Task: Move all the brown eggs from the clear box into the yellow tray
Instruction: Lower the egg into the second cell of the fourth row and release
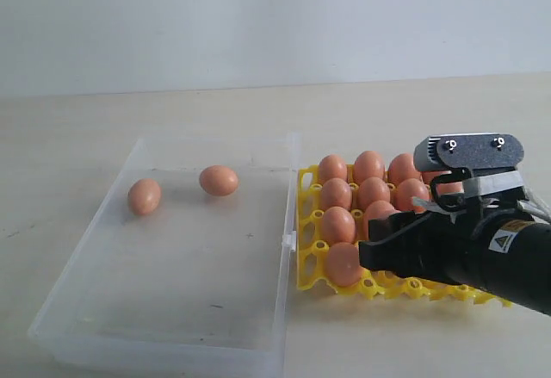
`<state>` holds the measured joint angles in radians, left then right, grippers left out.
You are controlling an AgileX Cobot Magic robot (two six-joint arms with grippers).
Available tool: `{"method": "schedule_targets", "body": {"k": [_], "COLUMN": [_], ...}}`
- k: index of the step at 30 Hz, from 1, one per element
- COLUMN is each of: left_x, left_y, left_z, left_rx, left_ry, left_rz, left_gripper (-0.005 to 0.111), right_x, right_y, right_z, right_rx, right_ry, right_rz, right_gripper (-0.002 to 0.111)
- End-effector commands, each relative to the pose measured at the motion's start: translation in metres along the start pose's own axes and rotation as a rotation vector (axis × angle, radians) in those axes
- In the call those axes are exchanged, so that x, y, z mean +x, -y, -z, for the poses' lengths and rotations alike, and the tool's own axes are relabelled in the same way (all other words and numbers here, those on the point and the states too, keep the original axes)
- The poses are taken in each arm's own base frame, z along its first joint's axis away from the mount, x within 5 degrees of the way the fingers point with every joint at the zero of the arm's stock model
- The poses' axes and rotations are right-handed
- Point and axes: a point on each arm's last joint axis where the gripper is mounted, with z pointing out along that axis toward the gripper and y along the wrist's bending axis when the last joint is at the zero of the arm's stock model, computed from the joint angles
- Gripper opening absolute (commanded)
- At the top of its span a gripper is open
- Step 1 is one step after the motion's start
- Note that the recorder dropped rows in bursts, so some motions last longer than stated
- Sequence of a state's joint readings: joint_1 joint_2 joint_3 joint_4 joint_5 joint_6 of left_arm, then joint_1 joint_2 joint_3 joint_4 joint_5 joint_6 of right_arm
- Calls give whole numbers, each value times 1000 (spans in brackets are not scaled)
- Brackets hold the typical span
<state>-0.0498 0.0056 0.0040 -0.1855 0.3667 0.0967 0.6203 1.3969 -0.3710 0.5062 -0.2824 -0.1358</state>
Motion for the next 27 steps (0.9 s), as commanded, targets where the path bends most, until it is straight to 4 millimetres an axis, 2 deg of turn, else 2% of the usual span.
{"method": "schedule_targets", "body": {"k": [1,12,16,27], "left_x": [-2,-2,-2,-2], "left_y": [0,0,0,0], "left_z": [1,1,1,1], "left_rx": [0,0,0,0], "left_ry": [14,14,14,14], "left_rz": [0,0,0,0], "left_gripper": [0,0,0,0], "right_x": [-1,-2,-1,1], "right_y": [1,4,2,0], "right_z": [-7,-17,-23,-37], "right_rx": [14,45,40,37], "right_ry": [12,70,27,-7], "right_rz": [10,-15,-57,-27], "right_gripper": [0,0,0,0]}}
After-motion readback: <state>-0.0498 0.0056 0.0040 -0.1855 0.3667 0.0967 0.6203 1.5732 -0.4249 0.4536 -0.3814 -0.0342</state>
